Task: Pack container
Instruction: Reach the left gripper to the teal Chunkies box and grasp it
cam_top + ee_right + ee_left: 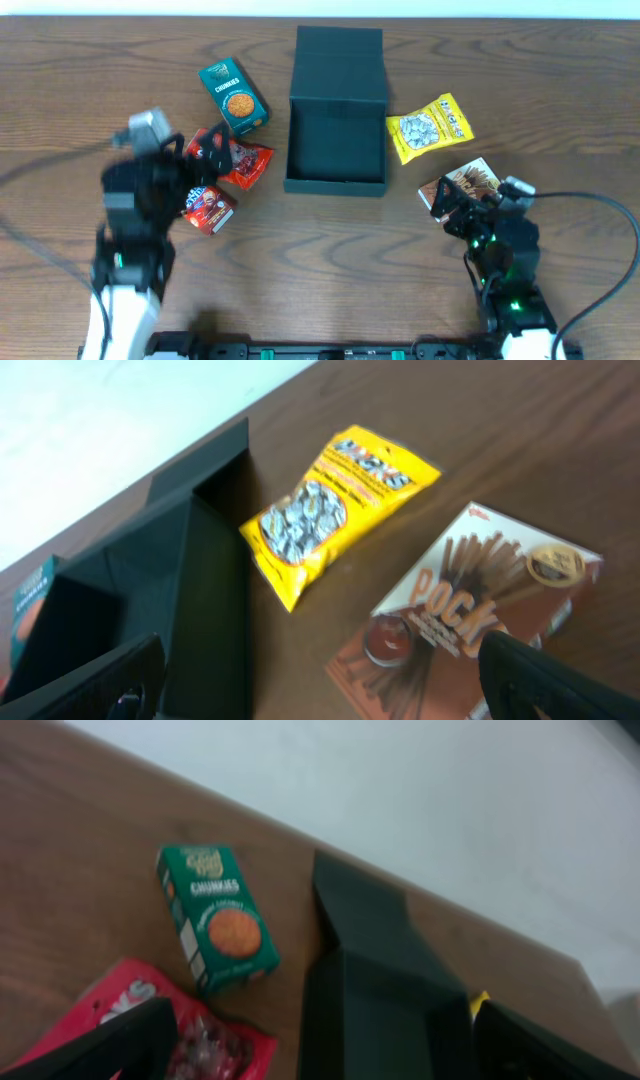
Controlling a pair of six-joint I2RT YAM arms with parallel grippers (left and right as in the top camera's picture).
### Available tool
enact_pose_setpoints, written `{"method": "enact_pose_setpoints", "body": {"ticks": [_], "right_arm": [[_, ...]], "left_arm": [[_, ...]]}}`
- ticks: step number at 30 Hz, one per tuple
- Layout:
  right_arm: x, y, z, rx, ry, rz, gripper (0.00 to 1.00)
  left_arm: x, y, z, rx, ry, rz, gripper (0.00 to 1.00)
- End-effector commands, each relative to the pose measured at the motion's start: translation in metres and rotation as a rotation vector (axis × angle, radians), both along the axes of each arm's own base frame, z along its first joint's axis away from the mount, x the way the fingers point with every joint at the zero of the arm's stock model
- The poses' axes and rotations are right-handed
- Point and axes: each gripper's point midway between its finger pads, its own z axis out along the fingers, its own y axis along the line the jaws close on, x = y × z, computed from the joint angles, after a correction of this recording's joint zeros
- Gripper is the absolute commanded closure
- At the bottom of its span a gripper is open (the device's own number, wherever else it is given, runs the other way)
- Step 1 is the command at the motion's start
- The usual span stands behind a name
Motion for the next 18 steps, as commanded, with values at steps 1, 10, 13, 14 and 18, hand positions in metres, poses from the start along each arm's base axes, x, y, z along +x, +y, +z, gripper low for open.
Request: {"method": "enact_pose_setpoints", "body": {"ticks": [1,10,13,14,18], "right_arm": [[0.009,-0.002,0.015,-0.017,-0.022,-0.003,0.01],[0.011,-0.002,0.019,-0.016,-0.033,-0.003,0.01],[0.012,-0.002,0.020,-0.016,-0.038,-0.003,0.01],[0.012,-0.002,0.021,-0.016,-0.039,-0.003,0.01],[0.012,-0.002,0.021,-0.016,-0.039,-0.003,0.01]], "left_arm": [[0.028,-0.006,-0.007,0.057,0.112,-0.053,0.05],[0.043,-0.020,-0.082,-0.069,0.403,-0.081,0.04],[0.040,-0.024,-0.096,-0.084,0.457,-0.099,0.05],[0.040,-0.025,-0.100,-0.097,0.471,-0.102,0.05],[0.047,-0.035,-0.097,-0.179,0.463,-0.118,0.05]]}}
